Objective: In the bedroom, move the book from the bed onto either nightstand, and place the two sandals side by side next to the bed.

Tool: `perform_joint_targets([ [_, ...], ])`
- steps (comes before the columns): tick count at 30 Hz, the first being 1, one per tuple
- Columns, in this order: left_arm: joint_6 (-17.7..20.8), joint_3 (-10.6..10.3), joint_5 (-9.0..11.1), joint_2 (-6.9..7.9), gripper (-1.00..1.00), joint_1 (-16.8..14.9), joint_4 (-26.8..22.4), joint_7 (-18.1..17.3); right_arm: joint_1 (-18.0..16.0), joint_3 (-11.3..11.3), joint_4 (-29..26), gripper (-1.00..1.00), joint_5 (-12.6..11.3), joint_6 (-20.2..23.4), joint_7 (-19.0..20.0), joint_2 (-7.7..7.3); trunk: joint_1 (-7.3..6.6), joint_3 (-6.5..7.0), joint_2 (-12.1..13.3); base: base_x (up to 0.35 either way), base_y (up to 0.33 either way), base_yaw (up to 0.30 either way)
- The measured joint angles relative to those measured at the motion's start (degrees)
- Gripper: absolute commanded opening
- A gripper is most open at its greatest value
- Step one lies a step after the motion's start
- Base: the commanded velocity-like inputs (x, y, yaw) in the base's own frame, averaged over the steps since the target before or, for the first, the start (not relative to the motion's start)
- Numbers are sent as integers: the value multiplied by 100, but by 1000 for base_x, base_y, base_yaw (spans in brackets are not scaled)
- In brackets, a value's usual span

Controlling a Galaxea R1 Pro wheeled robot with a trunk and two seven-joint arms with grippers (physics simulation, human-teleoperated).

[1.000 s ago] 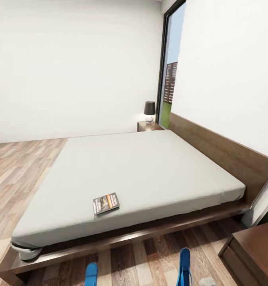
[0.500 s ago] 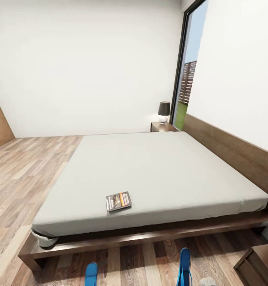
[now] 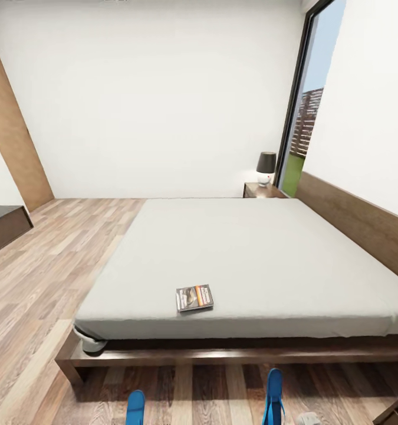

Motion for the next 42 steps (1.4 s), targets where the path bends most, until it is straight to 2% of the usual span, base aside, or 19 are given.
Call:
perform_joint_targets([
  [9, 0, 0, 0, 4, -100, 0, 0, 1, 1, -1, -1, -100, -1, 0, 0, 0, 0, 0, 0, 0, 0, 209],
  [18, -1, 0, 0, 3, -100, -1, 2, 1, 3, 1, -2, -100, -1, 1, 0, -1, 0, 0, 0, 0, 141, 9],
  [42, 0, 5, 4, 3, -100, -1, 1, 1, 2, 0, -2, -100, -9, 9, -2, -2, 0, 0, 0, -8, 3, 0],
])
